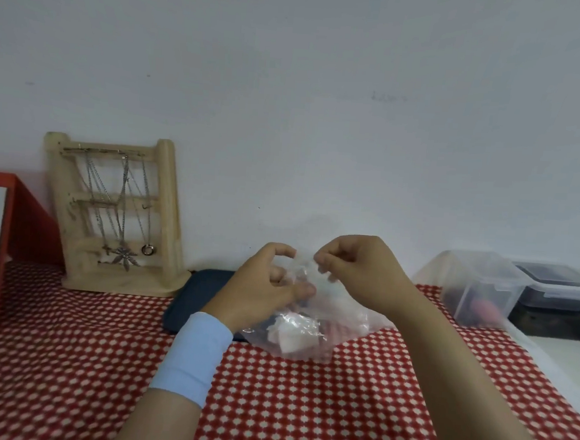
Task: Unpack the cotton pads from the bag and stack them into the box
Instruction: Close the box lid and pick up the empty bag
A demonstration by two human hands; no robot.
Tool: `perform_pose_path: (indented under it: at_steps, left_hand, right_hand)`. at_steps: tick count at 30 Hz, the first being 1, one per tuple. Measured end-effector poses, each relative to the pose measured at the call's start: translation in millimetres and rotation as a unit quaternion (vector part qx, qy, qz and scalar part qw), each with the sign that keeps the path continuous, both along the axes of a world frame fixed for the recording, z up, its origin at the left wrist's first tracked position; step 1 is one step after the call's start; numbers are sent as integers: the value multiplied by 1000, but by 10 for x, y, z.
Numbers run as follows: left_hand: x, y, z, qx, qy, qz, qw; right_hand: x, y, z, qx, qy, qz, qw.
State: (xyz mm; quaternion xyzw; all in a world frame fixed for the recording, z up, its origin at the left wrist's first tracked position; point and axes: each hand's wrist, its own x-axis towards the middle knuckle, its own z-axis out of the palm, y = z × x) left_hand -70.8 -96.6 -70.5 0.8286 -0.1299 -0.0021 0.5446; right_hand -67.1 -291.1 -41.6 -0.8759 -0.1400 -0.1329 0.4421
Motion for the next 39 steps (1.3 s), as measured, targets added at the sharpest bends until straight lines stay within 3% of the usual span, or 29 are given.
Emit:
perform_pose_path:
  at_steps: [4, 10, 13, 16, 18, 20, 24, 27, 31, 35, 39]
  left_hand:
    - [32, 40, -47, 18, 12, 3, 1000]
    - [14, 59, 28, -161, 57, 19, 985]
    - [-3, 121, 45, -266, 83, 37, 960]
    - [0, 179, 49, -349, 111, 39, 930]
    - [11, 191, 58, -418, 141, 37, 897]
    - [30, 205, 55, -450, 154, 37, 879]
    - [62, 239, 35, -460, 141, 43, 875]
    - [69, 253, 37, -456, 145, 61, 876]
    - [126, 349, -10, -409, 151, 122, 892]
    - [143, 418, -24, -237, 63, 172, 954]
    - [56, 419, 72, -217, -33, 166, 961]
  right_hand:
    - [3, -24, -8, 52, -26, -31, 998]
    - [-35, -12, 36, 80, -85, -89, 989]
    - [-37, -132, 76, 90, 40, -123, 988]
    - [-44, -192, 91, 119, 195, -88, 970]
    - [-45, -151, 63, 148, 218, -48, 963]
    - [-24, -96, 16, 176, 179, -52, 967]
    - [-43, 17, 10, 142, 150, -68, 976]
    - [-66, 65, -12, 206, 163, -28, 964]
    - [-45, 74, -29, 202, 82, -69, 973]
    - [-77, 75, -50, 201, 25, -27, 979]
    - [-66, 79, -63, 230, 8, -22, 973]
